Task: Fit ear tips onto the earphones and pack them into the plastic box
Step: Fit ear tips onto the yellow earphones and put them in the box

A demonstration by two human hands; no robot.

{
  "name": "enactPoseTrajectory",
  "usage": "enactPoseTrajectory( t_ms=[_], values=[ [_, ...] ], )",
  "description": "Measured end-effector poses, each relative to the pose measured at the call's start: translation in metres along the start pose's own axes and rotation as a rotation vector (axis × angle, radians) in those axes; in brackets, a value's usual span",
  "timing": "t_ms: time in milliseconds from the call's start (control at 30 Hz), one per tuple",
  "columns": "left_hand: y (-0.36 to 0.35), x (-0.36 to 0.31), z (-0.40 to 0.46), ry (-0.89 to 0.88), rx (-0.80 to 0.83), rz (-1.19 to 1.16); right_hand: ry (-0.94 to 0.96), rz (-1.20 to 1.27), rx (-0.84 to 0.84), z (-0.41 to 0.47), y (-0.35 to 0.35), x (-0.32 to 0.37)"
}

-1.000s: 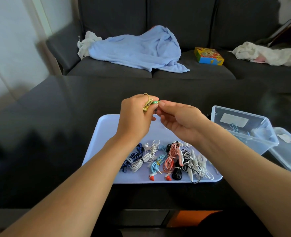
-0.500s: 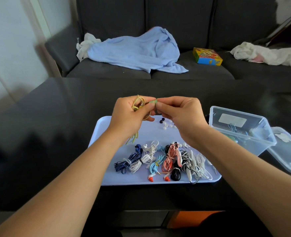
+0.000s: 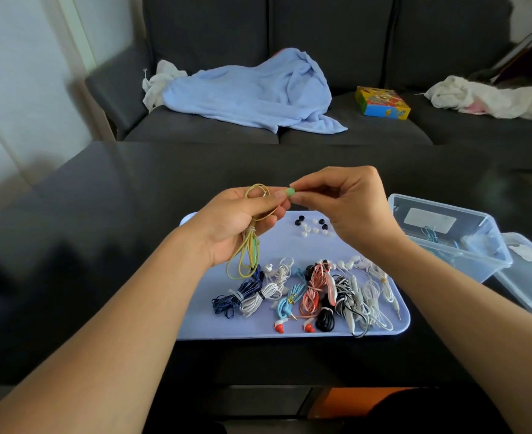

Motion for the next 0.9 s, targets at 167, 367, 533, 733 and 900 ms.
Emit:
enactPoseTrajectory(
  t_ms=[167,367,533,733,900],
  values=[
    [-0.003,-0.011,-0.002,-0.189,-0.024,0.189,-0.126,0.042,0.050,0.001,0.000,-0.013],
    [-0.008,-0.026,-0.008,-0.417,-0.041,0.437,-0.583,0.493,0.199,-0.019,-0.034,-0.051],
    [-0.010,-0.019,-0.006,-0.317,-0.015,0.310,-0.528,0.580,0.252,-0.018,-0.031,-0.044],
    [-0.007,-0.020,-0.005,-0.318,-0.061,0.297,-0.504,0.594,0.204,-0.014,-0.028,-0.050],
    [-0.006,-0.004,-0.001,-0.127,-0.051,0.091,-0.338,0.432,0.156,-0.008,-0.019,-0.040]
  ],
)
Point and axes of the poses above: each hand's wrist, its own z-axis towards the middle knuckle, its own y-axis out of the back of the hand, x = y × z, the point moved 10 cm from there along z, towards the middle knuckle, and after that the axes turned 12 degrees about -z, right-handed, at the moved point
